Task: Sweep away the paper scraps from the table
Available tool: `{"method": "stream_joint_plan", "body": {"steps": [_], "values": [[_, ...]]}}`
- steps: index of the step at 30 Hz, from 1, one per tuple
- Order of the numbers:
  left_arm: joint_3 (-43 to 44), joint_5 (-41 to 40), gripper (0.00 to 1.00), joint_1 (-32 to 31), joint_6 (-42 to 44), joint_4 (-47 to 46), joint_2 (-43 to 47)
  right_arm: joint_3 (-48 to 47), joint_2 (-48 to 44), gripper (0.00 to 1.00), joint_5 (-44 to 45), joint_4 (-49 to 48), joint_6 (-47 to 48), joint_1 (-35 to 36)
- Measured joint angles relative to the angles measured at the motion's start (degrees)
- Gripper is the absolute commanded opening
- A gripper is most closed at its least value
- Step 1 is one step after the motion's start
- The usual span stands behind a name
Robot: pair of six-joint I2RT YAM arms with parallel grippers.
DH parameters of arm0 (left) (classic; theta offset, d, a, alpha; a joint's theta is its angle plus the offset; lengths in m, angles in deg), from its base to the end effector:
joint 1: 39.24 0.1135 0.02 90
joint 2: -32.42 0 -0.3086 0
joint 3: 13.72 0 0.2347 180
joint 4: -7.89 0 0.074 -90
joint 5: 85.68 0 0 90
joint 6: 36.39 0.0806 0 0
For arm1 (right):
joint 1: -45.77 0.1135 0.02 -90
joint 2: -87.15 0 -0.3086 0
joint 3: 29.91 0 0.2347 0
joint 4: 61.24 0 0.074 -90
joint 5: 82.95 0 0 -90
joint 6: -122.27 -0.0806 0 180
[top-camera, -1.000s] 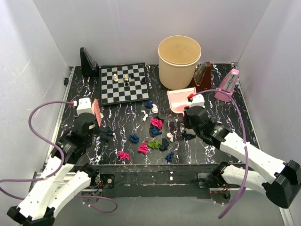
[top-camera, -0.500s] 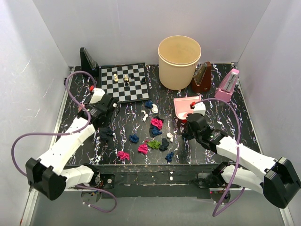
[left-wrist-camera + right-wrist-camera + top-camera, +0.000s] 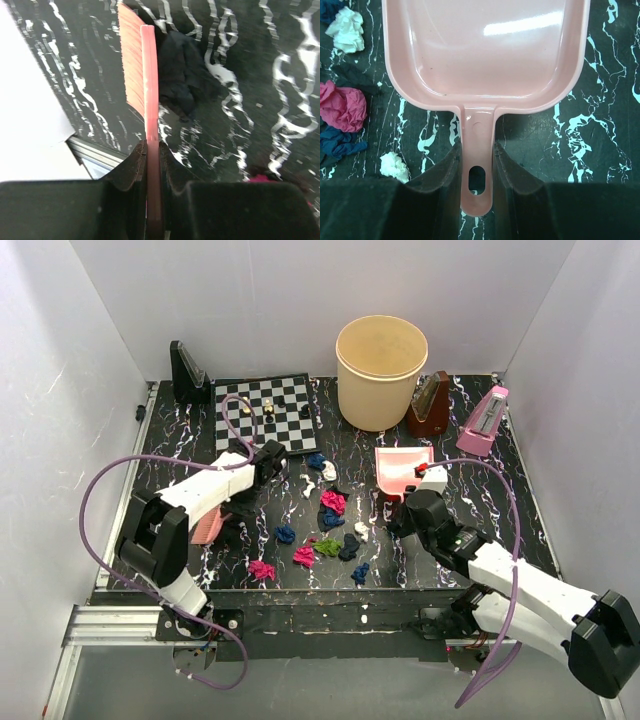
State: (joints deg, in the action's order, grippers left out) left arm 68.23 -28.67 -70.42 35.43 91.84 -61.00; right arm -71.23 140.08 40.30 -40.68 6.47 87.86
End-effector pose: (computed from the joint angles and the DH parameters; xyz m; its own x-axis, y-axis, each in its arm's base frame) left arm 0.2409 -0.0945 0.2339 -0.9584 0.2741 -0.0794 0.1886 0.8173 0.5445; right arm 0.1658 0.0903 0.2372 -0.4498 0.0842 -0.8892 -0.0226 0.9942 0.1056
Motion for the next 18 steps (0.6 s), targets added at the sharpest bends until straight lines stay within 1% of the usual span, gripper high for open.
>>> {"method": "stream_joint_plan", "body": {"steps": [6, 8, 11, 14, 18], "values": [[6.1, 9.4, 0.0, -5.2, -4.0, 2.7, 0.3, 1.9, -2.7, 0.01, 0.5, -1.4, -0.4, 0.0], [7.8, 12.2, 0.0, -6.3, -5.9, 2.3, 1.9, 2.0, -2.5, 0.01, 0.6, -1.5, -0.5, 0.0], [9.7, 14.2, 0.0, -6.6, -9.3, 2.4, 5.8, 2.0, -2.0, 0.01, 0.7, -1.7, -0.6, 0.0], [13.7, 12.1, 0.0, -6.6, -14.1, 4.9, 8.2, 2.0, -1.9, 0.01, 0.7, -1.8, -0.6, 0.0], [19.6, 4.4, 0.0, -6.5, -22.9, 6.5, 7.9, 2.0, -1.9, 0.01, 0.7, -1.9, -0.6, 0.0]]}}
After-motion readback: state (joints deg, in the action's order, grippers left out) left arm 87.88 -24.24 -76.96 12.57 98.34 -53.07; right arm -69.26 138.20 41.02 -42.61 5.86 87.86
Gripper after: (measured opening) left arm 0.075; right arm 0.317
